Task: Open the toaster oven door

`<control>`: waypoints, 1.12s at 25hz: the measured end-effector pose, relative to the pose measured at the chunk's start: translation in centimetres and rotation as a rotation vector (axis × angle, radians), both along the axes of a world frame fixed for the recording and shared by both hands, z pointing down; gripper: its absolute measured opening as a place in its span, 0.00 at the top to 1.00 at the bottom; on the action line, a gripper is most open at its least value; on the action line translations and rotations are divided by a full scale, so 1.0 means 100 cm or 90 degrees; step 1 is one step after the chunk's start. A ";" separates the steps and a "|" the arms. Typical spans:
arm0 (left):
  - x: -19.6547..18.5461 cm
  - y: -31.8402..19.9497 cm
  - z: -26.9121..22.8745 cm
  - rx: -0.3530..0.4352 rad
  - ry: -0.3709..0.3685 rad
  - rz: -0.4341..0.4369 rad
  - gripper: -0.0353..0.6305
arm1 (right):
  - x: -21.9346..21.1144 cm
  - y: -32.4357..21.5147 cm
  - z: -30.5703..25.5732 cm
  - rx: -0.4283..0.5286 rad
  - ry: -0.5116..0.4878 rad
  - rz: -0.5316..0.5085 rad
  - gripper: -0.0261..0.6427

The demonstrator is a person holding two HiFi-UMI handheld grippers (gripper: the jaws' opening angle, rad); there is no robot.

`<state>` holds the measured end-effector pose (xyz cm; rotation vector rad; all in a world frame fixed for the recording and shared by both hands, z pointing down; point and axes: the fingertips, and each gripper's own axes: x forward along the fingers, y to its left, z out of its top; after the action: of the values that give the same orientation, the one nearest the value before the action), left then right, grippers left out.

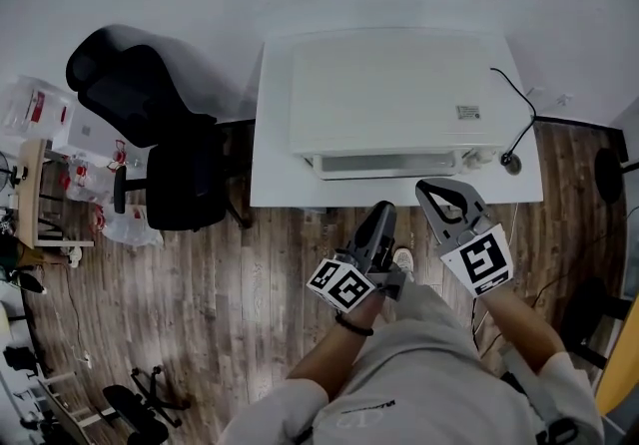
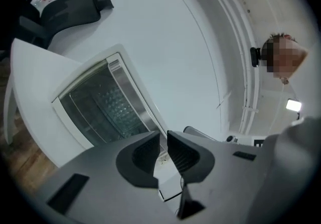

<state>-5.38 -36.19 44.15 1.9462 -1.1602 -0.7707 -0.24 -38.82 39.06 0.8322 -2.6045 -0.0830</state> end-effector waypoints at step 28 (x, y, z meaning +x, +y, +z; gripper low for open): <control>-0.012 -0.066 0.012 -0.017 0.297 -0.117 0.70 | -0.005 -0.031 0.021 0.015 0.043 -0.042 0.94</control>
<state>-6.63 -42.84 45.35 1.5337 -1.0564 -1.2222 -0.77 -41.89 41.16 0.7396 -2.5723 -0.1573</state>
